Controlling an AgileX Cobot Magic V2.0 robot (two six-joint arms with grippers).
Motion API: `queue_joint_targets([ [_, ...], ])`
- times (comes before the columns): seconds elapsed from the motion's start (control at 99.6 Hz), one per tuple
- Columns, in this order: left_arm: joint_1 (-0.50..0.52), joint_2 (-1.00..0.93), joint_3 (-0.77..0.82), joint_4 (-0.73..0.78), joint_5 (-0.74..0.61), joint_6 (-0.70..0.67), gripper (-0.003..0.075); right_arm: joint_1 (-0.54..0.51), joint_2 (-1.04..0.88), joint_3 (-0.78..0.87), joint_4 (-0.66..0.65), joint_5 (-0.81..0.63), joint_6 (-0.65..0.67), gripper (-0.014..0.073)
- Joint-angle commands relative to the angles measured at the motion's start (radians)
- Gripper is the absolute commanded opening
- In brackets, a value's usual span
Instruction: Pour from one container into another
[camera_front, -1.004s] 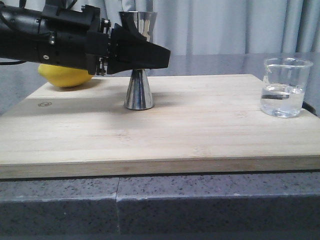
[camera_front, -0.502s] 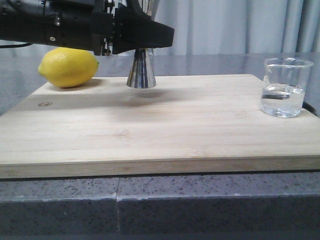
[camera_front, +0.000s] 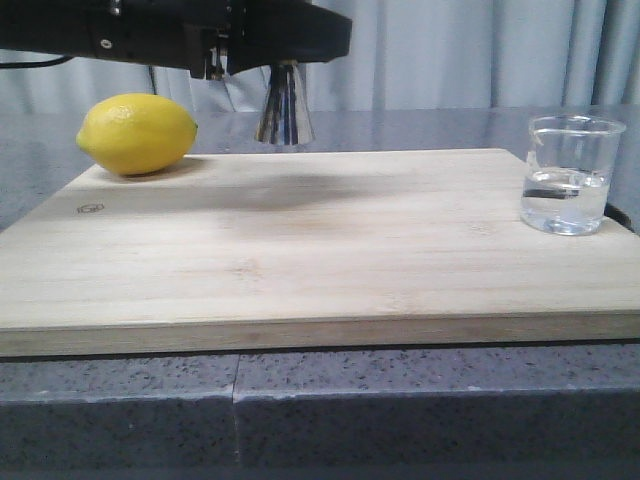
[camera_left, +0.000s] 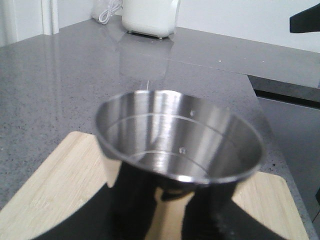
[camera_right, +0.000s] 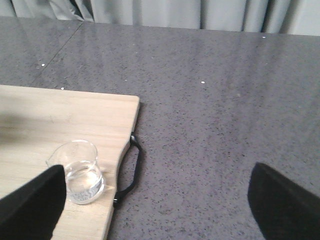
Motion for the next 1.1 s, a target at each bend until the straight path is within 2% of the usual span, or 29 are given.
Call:
queue_joint_targets([
  [0.0, -0.008, -0.081, -0.030, -0.064, 0.113, -0.013, 0.0220, 0.034, 0.050, -0.049, 0.005, -0.095, -0.013, 0.0650],
  [0.301, -0.006, -0.129, 0.076, -0.087, 0.113, 0.051, 0.0221, 0.146, 0.143, -0.056, 0.005, -0.199, -0.013, 0.0650],
  [0.502, -0.006, -0.129, 0.080, -0.087, 0.113, 0.057, 0.0220, 0.214, 0.220, -0.058, 0.010, -0.291, -0.013, 0.0650],
  [0.723, -0.006, -0.129, 0.080, -0.087, 0.101, 0.057, 0.0220, 0.298, 0.324, -0.091, 0.021, -0.289, -0.013, 0.0650],
  [0.984, -0.006, -0.127, 0.080, -0.087, 0.101, 0.057, 0.0220, 0.309, 0.392, -0.096, 0.039, -0.275, -0.013, 0.0650],
  [1.095, -0.006, -0.127, 0.080, -0.087, 0.101, 0.057, 0.0220, 0.309, 0.387, -0.043, 0.039, -0.349, -0.013, 0.0650],
])
